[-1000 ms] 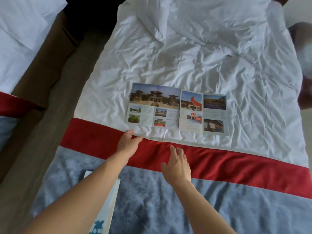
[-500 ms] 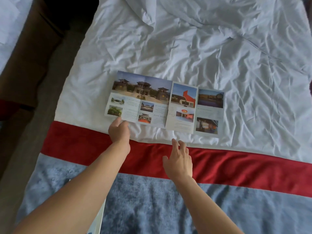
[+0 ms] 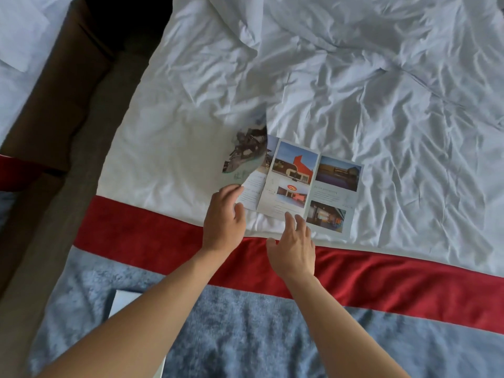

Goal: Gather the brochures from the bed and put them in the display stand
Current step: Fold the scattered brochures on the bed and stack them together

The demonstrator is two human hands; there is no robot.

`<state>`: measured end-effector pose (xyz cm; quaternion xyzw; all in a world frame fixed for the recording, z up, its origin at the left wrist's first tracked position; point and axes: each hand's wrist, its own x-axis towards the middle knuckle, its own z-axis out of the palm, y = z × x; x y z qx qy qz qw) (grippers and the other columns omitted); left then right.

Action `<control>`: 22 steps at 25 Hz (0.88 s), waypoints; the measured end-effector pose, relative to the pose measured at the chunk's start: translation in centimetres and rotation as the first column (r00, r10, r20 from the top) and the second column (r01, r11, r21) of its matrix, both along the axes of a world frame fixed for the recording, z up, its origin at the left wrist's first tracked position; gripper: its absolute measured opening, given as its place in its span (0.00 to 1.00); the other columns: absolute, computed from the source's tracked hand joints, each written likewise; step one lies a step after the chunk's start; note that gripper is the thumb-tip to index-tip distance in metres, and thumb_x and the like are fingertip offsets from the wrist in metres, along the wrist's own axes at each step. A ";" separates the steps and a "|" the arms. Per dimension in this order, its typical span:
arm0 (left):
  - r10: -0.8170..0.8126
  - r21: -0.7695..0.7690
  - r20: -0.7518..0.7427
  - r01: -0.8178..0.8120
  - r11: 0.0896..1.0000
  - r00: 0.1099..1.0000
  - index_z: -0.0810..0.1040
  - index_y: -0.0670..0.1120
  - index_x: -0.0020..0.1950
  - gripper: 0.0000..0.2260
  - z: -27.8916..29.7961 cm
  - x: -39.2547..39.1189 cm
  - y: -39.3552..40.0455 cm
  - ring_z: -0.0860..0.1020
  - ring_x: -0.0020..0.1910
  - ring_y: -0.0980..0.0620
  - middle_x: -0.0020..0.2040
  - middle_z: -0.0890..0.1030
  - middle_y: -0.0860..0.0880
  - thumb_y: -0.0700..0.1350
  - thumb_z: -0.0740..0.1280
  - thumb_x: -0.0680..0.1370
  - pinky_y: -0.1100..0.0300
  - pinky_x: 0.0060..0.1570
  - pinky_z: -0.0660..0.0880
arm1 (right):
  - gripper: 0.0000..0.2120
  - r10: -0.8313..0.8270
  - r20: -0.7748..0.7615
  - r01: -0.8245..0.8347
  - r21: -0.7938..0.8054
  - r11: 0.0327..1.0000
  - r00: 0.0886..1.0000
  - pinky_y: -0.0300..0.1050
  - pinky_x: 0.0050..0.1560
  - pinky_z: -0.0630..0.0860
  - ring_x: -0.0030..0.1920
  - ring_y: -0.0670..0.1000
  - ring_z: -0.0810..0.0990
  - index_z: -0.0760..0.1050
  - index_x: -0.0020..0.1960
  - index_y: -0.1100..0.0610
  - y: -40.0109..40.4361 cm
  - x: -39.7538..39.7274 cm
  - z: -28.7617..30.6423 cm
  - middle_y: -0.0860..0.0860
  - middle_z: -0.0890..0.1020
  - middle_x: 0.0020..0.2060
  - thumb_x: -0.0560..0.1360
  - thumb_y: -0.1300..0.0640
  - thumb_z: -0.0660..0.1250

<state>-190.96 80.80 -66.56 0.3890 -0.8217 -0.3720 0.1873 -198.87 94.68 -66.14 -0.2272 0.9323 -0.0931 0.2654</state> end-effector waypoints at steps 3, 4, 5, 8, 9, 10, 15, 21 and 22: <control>-0.076 -0.110 0.110 0.088 0.990 0.991 0.82 0.42 0.59 0.15 -1.0 -0.4 0.3 0.77 0.58 0.46 0.57 0.81 0.49 0.34 0.65 0.74 0.51 0.56 0.73 | 0.34 -0.015 -0.007 0.015 0.010 1.000 1.000 0.56 0.72 0.66 0.76 0.57 0.60 0.55 0.79 0.54 0.2 -1.9 -0.7 0.55 0.59 0.78 0.77 0.50 0.65; -0.087 -0.143 0.151 0.109 0.984 0.985 0.83 0.44 0.55 0.14 -1.5 -0.5 0.3 0.77 0.56 0.46 0.55 0.82 0.50 0.34 0.65 0.73 0.51 0.53 0.72 | 0.35 -0.022 -0.012 0.022 0.012 1.000 1.000 0.56 0.72 0.66 0.76 0.57 0.60 0.55 0.79 0.54 0.3 -2.6 -1.1 0.55 0.60 0.78 0.76 0.50 0.66; -0.081 -0.163 0.188 0.113 0.980 0.979 0.83 0.45 0.52 0.13 -1.9 -0.6 0.2 0.78 0.55 0.45 0.52 0.82 0.51 0.35 0.65 0.72 0.51 0.51 0.71 | 0.35 -0.031 -0.016 0.031 0.009 0.999 0.999 0.56 0.71 0.66 0.76 0.57 0.61 0.56 0.79 0.53 0.3 -3.2 -1.5 0.54 0.60 0.78 0.76 0.50 0.66; 0.015 -0.122 0.262 0.017 0.992 0.965 0.79 0.44 0.51 0.12 -3.1 -1.9 -0.2 0.75 0.59 0.41 0.57 0.79 0.48 0.36 0.67 0.69 0.49 0.52 0.68 | 0.34 -0.071 -0.024 0.071 -0.011 0.997 0.997 0.58 0.70 0.68 0.75 0.57 0.60 0.57 0.78 0.51 0.5 -5.2 -2.7 0.54 0.62 0.76 0.76 0.49 0.67; 0.054 -0.079 0.290 -0.032 0.996 0.956 0.77 0.44 0.56 0.16 -3.5 -2.8 -0.5 0.72 0.63 0.41 0.63 0.77 0.46 0.37 0.68 0.69 0.48 0.55 0.68 | 0.35 -0.081 -0.023 0.081 -0.004 0.997 0.996 0.59 0.70 0.67 0.76 0.58 0.59 0.57 0.78 0.51 0.5 -5.7 -3.1 0.54 0.61 0.77 0.76 0.49 0.67; 0.086 -0.022 0.324 -0.083 0.996 0.942 0.75 0.43 0.62 0.20 -3.9 -3.6 -1.0 0.69 0.68 0.41 0.68 0.73 0.45 0.38 0.69 0.70 0.46 0.59 0.68 | 0.35 -0.095 -0.021 0.095 0.009 0.995 0.995 0.60 0.71 0.66 0.77 0.58 0.56 0.56 0.79 0.51 0.6 -6.1 -3.4 0.55 0.59 0.78 0.76 0.48 0.67; 0.281 0.205 0.455 -0.406 0.890 0.845 0.67 0.45 0.73 0.25 -5.1 -6.4 -5.4 0.71 0.68 0.41 0.70 0.72 0.43 0.49 0.66 0.77 0.44 0.66 0.68 | 0.36 -0.276 -0.039 0.278 0.060 0.959 0.960 0.68 0.73 0.57 0.80 0.61 0.46 0.55 0.79 0.51 1.2 -8.4 -3.9 0.59 0.50 0.80 0.76 0.46 0.65; 0.285 0.449 0.363 -0.434 0.781 0.887 0.74 0.46 0.50 0.06 -5.3 -6.7 -5.1 0.78 0.40 0.49 0.42 0.78 0.50 0.48 0.64 0.78 0.59 0.32 0.68 | 0.36 -0.480 0.059 0.479 0.036 0.877 0.875 0.69 0.72 0.56 0.79 0.59 0.51 0.54 0.80 0.50 2.5 -10.1 -4.0 0.57 0.55 0.80 0.77 0.40 0.61; 0.279 0.504 0.346 -0.428 0.750 0.896 0.74 0.46 0.49 0.04 -5.3 -6.7 -4.8 0.78 0.39 0.49 0.41 0.78 0.50 0.46 0.64 0.78 0.59 0.32 0.68 | 0.36 -0.476 0.070 0.475 0.033 0.879 0.876 0.69 0.72 0.55 0.79 0.58 0.51 0.55 0.80 0.50 2.4 -10.1 -4.1 0.56 0.56 0.80 0.77 0.38 0.61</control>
